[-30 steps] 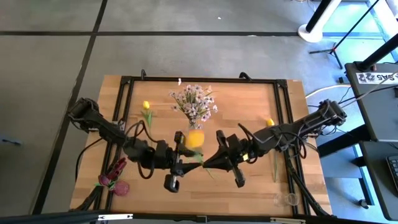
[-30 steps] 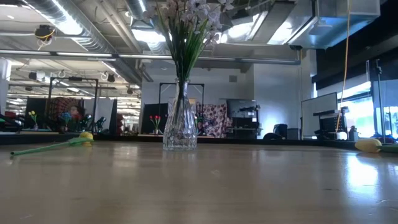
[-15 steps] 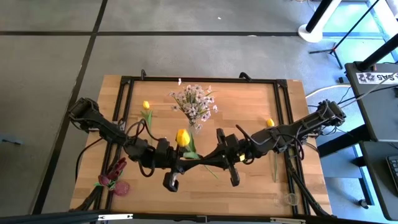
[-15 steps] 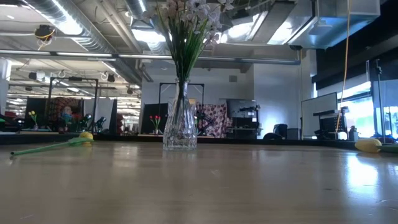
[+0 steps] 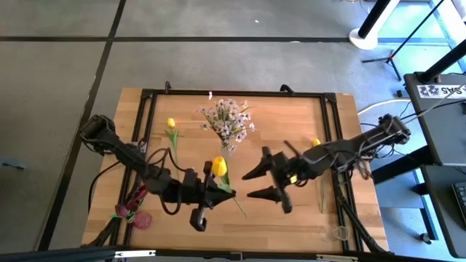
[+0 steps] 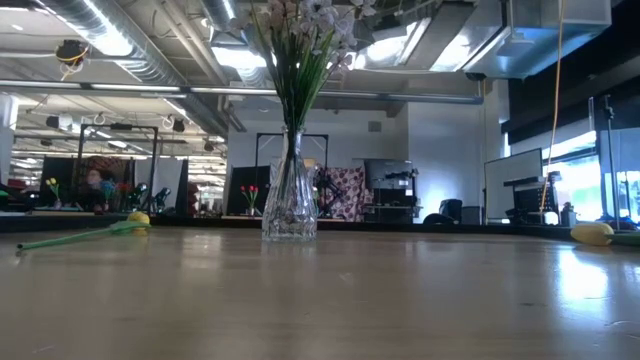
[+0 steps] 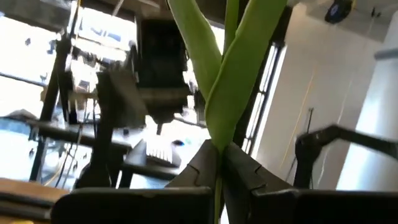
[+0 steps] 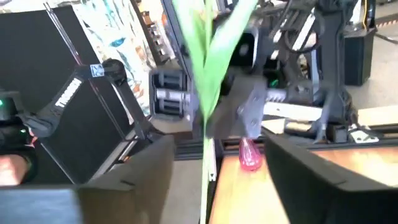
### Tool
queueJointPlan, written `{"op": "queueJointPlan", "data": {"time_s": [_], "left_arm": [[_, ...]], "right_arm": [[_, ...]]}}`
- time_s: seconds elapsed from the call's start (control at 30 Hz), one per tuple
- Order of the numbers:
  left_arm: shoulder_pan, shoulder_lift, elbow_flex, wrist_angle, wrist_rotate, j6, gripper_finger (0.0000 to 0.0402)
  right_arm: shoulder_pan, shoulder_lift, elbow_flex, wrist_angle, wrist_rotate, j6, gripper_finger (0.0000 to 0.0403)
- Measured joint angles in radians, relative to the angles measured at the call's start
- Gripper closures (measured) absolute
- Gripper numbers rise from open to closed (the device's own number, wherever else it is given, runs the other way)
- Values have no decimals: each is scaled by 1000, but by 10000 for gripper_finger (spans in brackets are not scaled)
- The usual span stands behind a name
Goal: Sort flowers into vase by color
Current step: Put the top yellow tulip into the bottom transparent vase
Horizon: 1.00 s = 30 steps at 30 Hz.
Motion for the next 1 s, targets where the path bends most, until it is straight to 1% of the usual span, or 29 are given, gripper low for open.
{"op": "queueJointPlan", "data": {"time_s": [0.1, 0.17, 0.23, 0.33, 0.57, 0.8, 0.9, 1.0], "left_arm": [[-8, 0, 0, -64, 0, -42, 398], [-7, 0, 0, -119, 0, -79, 398], [-5, 0, 0, -162, -1, -109, 398], [-5, 0, 0, -193, -6, -133, 398], [-10, 0, 0, -281, -15, -158, 398], [-10, 0, 0, -287, -33, -160, 397], [-10, 0, 0, -286, -39, -159, 396], [-10, 0, 0, -286, -67, -159, 396]], "right_arm": [[0, -36, 0, -12, 1, -28, 112], [-10, -45, 1, 7, 9, -56, 91], [-20, -45, 1, 8, 9, -71, 81], [-33, -26, 1, 14, 20, -70, 79], [-39, 64, 0, 130, -36, -48, 99], [-39, 117, -1, 237, -70, -49, 124], [-41, 135, 0, 237, -70, -49, 148], [-47, 143, 0, 235, -89, -49, 192]]}}
